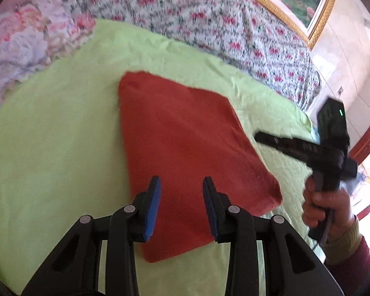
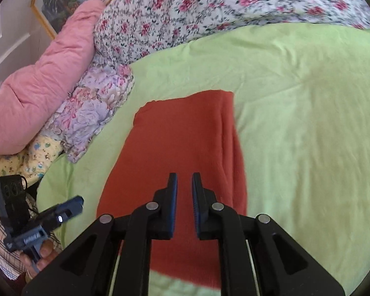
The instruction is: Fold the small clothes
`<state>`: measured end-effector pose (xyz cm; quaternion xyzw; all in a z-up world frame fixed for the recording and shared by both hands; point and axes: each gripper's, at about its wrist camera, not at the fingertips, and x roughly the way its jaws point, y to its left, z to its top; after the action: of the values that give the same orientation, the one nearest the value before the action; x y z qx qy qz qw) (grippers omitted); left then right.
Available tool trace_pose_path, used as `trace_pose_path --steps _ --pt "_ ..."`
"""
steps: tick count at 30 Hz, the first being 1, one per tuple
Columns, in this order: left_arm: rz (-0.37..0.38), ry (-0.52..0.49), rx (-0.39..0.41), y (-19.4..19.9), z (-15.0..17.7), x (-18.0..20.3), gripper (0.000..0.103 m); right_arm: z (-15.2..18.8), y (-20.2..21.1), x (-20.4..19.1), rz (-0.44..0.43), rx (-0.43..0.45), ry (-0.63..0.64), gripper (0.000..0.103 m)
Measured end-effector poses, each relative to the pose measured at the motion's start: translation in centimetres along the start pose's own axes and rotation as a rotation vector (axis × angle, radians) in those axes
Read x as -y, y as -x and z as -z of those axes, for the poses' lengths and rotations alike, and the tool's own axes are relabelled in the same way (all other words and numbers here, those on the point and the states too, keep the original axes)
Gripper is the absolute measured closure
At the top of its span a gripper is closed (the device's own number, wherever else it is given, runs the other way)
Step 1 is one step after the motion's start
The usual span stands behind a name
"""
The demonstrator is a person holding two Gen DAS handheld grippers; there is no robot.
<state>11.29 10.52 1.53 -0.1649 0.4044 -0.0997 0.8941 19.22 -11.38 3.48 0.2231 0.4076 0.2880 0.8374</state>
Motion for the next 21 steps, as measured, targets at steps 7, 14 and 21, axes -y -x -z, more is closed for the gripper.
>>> trace_pose_path --steps 7,14,21 --pt "-0.037 -0.039 -0.102 -3.3 3.0 -0.3 0.073 -5.3 -7.1 1.8 0.057 -0.080 0.016 0.090" --pt "-0.075 -0.091 -0.088 -4.0 4.2 0.2 0.075 -5.6 -9.7 4.9 0.073 -0.085 -0.071 0.103" --pt "-0.014 -0.009 -0.073 -1.3 4.8 -0.9 0.075 -3.9 -5.9 2.8 0.054 -0.067 -0.043 0.100"
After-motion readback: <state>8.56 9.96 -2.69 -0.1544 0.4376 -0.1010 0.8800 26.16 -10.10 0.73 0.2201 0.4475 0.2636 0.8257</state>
